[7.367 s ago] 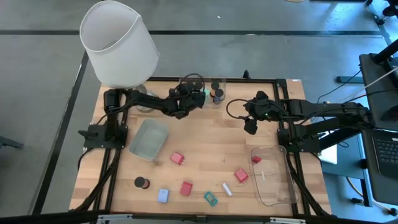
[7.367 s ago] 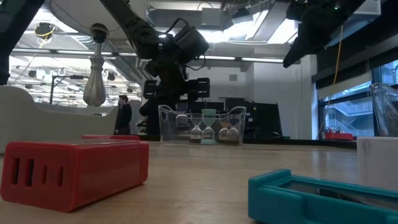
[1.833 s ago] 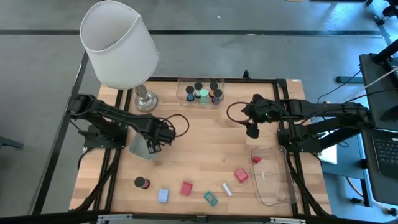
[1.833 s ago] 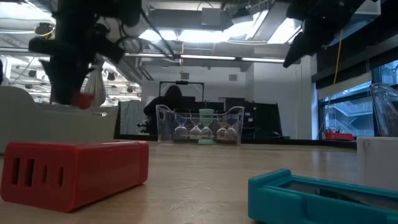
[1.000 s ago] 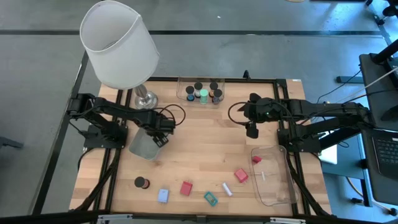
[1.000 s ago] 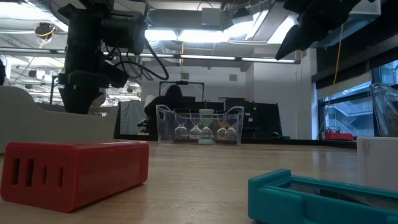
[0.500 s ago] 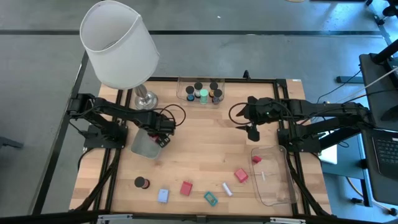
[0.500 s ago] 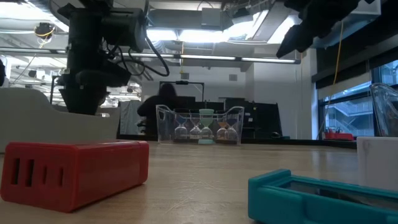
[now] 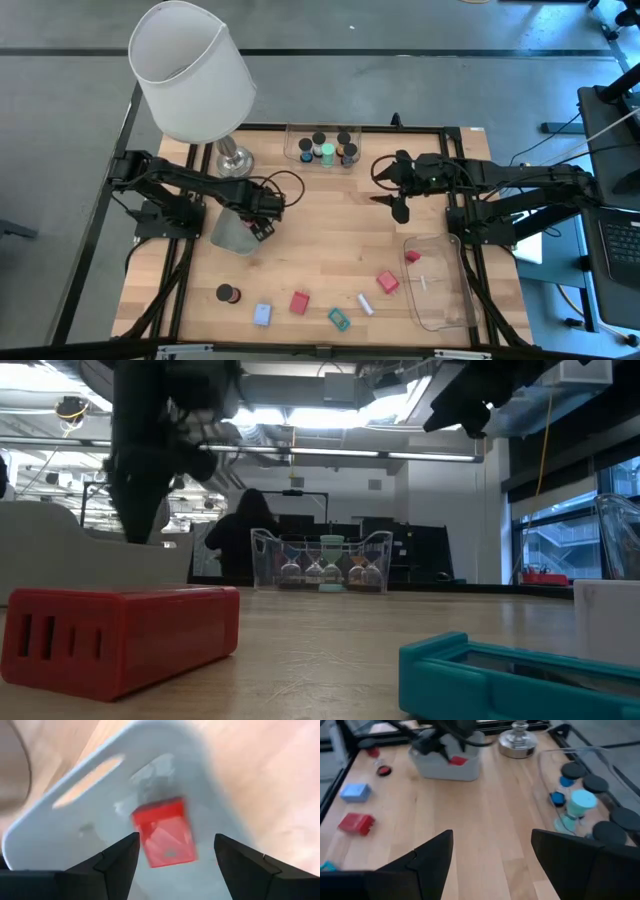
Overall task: Pick & Place Office items
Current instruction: Put the blue charger adapter into the gray bin
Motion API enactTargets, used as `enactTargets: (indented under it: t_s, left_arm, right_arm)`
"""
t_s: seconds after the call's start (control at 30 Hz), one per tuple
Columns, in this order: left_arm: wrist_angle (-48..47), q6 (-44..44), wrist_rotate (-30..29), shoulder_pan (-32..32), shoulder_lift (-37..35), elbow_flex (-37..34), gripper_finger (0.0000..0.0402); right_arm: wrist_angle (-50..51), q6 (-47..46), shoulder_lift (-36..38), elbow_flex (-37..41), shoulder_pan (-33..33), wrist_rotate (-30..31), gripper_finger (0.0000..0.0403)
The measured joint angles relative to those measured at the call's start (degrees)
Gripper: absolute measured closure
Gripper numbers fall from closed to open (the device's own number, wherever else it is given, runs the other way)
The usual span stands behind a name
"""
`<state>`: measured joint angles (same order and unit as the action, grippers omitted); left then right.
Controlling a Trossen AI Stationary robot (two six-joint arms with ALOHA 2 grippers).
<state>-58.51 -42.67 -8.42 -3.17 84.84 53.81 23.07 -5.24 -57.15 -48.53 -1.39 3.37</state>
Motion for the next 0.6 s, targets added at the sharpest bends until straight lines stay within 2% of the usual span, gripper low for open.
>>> enactTargets:
  t_s: [0.1,0.27,0.4,0.53,0.6]
  left_arm:
    - [-0.7,0.7,-2.4,-2.3,0.0,4.6,0.0153]
    - [0.8,-5.1,-6.2,-7.9,0.0,12.2,0.0155]
    - [9.5,-10.5,-8.4,-14.7,0.0,12.5,0.0155]
    - [19.2,-16.6,-4.9,-21.1,0.0,10.6,0.0155]
    - [21.5,-23.4,-4.9,-23.4,0.0,10.3,0.0154]
  right_arm:
    - [0.0,-2.2,0.0,0.0,0.0,2.8,0.0131]
    - [0.1,-3.4,0.0,0.0,0.0,5.1,0.0131]
    - [0.1,-3.3,-0.2,0.0,0.0,5.1,0.0131]
    - [0.1,-2.8,-1.1,0.0,0.0,5.0,0.0131]
    - [0.3,-1.8,-1.9,0.0,0.0,5.0,0.0131]
